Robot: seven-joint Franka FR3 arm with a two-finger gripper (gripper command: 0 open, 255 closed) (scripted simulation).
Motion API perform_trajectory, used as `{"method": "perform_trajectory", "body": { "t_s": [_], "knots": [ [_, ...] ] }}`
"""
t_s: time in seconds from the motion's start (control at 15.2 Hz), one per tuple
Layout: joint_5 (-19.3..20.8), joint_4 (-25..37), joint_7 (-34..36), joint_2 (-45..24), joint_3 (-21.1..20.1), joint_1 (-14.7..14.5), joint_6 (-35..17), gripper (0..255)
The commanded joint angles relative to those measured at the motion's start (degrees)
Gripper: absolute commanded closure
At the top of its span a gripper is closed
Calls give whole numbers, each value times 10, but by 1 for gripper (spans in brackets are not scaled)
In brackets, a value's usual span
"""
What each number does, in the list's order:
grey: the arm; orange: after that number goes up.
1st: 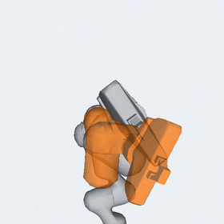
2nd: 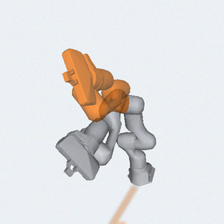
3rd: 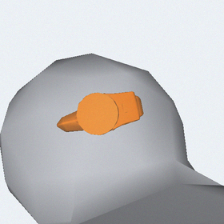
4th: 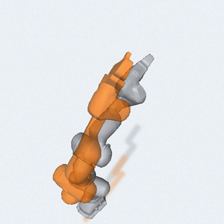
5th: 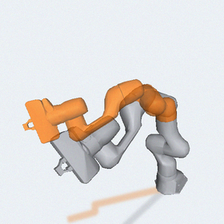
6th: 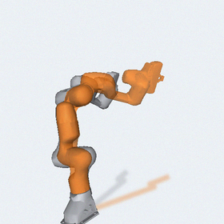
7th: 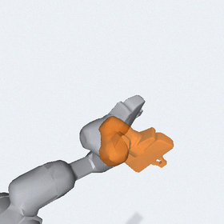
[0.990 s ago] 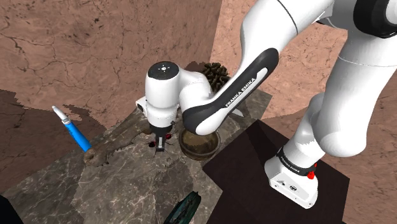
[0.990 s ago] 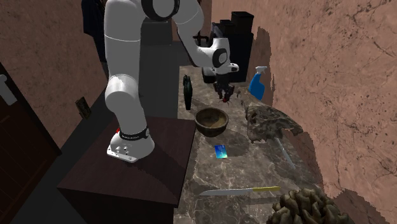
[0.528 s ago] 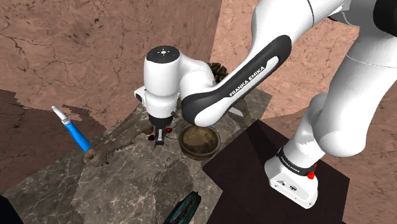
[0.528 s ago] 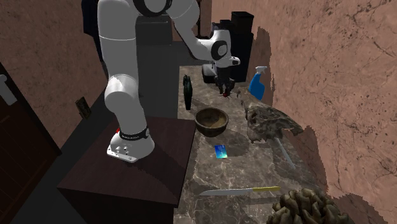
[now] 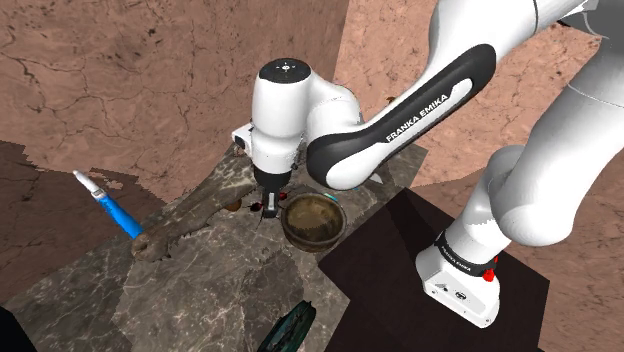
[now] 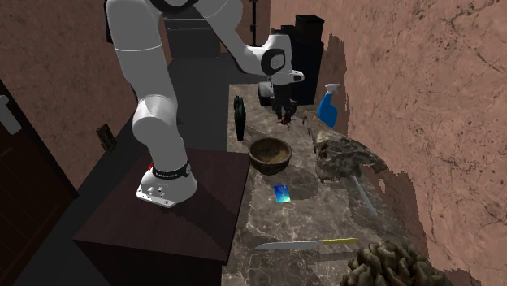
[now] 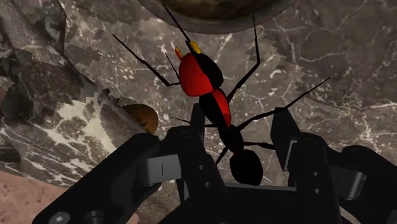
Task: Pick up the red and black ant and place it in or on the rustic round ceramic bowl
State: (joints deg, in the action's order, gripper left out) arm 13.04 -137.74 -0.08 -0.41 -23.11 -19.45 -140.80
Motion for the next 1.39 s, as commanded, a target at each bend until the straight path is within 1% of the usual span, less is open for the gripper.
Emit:
{"method": "perform_trajectory", "body": {
  "t_s": [0.0, 0.33, 0.4, 0.46, 0.86, 1.06, 1.25, 1.32],
  "knots": [
    [-23, -47, -27, 40, 5, 6, -14, 255],
    [-71, -158, -102, 136, 38, 9, -42, 255],
    [-79, -178, -117, 156, 47, 8, -45, 255],
    [-90, -213, -142, 189, 62, 7, -49, 255],
    [-57, -224, -113, 136, 50, 24, -110, 255],
    [-32, -227, -92, 108, 42, 37, -141, 255],
    [3, -228, -64, 76, 34, 53, -170, 255],
    [3, -228, -64, 76, 34, 53, -170, 255]
  ]
}}
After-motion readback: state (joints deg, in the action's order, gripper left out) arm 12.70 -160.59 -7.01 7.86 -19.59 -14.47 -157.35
